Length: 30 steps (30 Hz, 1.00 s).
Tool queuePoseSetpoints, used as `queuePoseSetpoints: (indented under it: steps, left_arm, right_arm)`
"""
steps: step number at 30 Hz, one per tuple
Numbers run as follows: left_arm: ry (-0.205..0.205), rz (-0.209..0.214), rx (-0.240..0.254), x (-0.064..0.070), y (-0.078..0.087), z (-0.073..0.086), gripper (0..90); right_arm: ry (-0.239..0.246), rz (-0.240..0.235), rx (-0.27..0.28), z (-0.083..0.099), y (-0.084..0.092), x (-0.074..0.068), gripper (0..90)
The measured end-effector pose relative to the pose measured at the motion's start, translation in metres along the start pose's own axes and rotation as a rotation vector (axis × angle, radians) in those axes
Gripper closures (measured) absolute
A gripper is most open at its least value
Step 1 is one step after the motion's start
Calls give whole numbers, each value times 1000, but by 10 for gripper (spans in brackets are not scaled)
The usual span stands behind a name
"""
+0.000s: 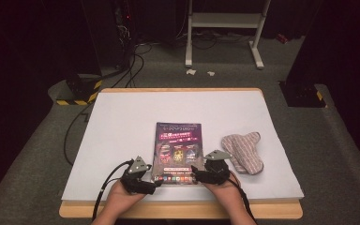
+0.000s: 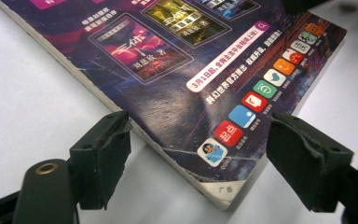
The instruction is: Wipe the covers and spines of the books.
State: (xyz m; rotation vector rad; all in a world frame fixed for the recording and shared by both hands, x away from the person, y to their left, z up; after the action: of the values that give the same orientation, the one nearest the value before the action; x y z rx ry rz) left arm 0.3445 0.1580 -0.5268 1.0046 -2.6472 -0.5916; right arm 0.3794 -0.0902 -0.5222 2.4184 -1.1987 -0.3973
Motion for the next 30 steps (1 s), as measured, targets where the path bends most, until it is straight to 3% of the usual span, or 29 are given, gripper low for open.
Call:
queuePoseSetpoints:
  steps: [3, 10, 13, 16, 23, 30]
  left_arm:
    - [-7, 4, -13, 3, -3, 1, 236]
    - [-3, 1, -18, 3, -5, 2, 222]
    - [11, -2, -18, 3, -5, 1, 221]
    - [-15, -15, -28, 5, -6, 2, 226]
    - [-17, -22, -38, 6, -6, 3, 226]
    - [-23, -28, -39, 7, -7, 3, 230]
  right_arm:
    - [4, -7, -31, 5, -6, -4, 272]
    - [-13, -13, -34, 6, -8, -4, 258]
    - [-16, -8, -29, 7, -8, -4, 254]
    - [-28, -7, -25, 7, -8, -4, 251]
    - [-38, 10, -19, 8, -8, -6, 252]
    - [-77, 18, 2, 8, -7, -3, 312]
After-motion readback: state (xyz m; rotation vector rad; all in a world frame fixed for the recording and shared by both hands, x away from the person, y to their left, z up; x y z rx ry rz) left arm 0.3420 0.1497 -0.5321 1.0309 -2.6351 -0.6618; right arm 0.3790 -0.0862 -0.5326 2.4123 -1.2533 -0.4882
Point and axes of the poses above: each handheld gripper's, and its own axes: y roughly backward along the jaws, z roughly out of its underside, x roughly to its right, the point moved 4 cm from there along -y, roughly forward along the jaws, and after that the axes turned 14 degrees about x, right-handed, at the moved point
